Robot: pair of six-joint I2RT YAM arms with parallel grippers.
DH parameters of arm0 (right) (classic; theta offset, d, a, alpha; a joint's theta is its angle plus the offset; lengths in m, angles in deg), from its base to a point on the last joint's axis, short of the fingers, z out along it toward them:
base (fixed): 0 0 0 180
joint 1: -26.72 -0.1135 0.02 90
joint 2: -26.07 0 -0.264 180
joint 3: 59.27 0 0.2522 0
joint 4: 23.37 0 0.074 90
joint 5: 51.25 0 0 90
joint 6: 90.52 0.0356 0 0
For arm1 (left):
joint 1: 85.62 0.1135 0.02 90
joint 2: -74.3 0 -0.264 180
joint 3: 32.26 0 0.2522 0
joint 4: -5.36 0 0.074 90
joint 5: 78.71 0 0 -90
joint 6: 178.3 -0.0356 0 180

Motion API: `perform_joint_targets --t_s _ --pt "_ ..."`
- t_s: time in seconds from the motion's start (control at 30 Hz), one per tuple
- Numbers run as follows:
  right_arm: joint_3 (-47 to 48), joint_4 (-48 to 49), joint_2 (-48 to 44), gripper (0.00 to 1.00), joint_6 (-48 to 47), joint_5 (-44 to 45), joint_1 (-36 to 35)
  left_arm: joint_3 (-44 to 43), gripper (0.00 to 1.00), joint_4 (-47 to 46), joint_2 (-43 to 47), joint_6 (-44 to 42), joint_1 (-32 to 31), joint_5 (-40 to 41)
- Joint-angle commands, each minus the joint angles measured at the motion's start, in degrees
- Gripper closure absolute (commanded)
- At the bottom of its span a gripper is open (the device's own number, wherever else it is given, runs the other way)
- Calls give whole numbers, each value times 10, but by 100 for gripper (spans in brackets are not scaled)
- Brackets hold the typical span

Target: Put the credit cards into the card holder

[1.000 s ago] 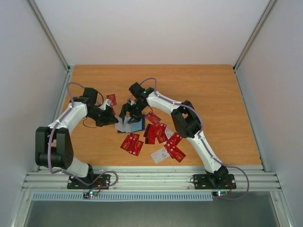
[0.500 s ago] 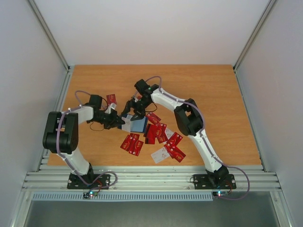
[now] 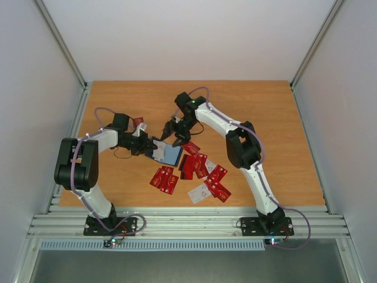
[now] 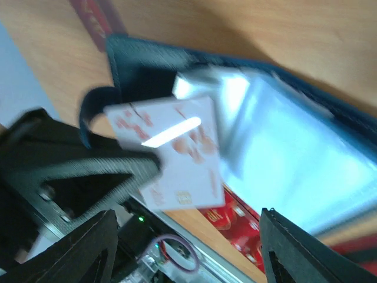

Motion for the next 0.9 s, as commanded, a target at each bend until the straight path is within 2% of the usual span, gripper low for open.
perform_joint_targets --t_s 0.0,0.17,0.23,0.33,0.53,0.7,0.87 --pt "-114 -10 -103 34 -9 45 1 -26 100 -4 -13 -11 -6 7" --pt "-310 169 -187 34 83 5 -7 -39 100 11 -11 -17 -7 14" --pt "-353 239 -200 34 119 -15 -13 -45 100 14 -12 -18 -7 15" --pt "-387 291 -207 36 144 -8 -23 -61 100 26 -26 -17 -7 17" --pt "-413 336 -205 48 162 24 -33 -80 100 44 -41 -18 -7 17" --pt "-405 309 -192 55 161 75 -40 -87 100 56 -53 -22 -7 14" --pt "-398 301 -157 56 145 106 -41 -87 100 58 -53 -17 -7 13"
